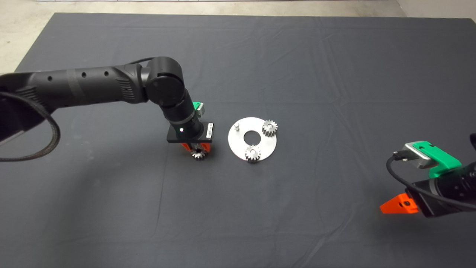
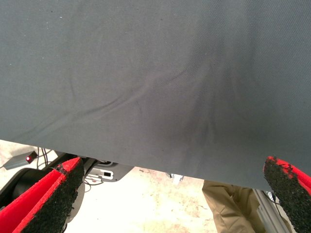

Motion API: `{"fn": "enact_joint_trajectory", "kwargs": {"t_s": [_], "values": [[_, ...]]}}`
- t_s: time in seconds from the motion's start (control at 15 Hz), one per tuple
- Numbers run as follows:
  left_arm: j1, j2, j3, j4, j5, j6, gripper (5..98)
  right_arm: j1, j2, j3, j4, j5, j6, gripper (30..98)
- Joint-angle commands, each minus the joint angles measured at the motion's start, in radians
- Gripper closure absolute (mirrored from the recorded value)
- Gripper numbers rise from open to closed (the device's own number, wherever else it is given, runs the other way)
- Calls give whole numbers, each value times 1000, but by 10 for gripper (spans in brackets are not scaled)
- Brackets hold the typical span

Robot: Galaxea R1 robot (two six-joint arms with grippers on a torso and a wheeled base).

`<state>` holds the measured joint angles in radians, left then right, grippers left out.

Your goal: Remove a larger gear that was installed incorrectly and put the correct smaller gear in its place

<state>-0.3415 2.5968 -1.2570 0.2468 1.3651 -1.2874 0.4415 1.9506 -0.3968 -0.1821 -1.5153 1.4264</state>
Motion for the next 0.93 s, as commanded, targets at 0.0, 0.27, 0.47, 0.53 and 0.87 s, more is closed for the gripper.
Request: {"fn": "enact_joint_trajectory", "kwargs": {"t_s": [0.0, 0.27, 0.47, 0.53, 0.87], "values": [[-16, 1, -5, 8, 5, 5, 684, 19, -5, 0, 27, 3, -1, 307], [-16, 4, -1, 8, 8, 5, 714, 19, -3, 0, 27, 3, -1, 307], [-16, 6, 1, 6, 9, 7, 739, 19, -2, 0, 27, 3, -1, 307], [-16, 6, 1, 6, 9, 7, 740, 19, -2, 0, 27, 3, -1, 307], [-16, 6, 2, 6, 9, 8, 743, 19, -5, 0, 27, 3, -1, 307]]}}
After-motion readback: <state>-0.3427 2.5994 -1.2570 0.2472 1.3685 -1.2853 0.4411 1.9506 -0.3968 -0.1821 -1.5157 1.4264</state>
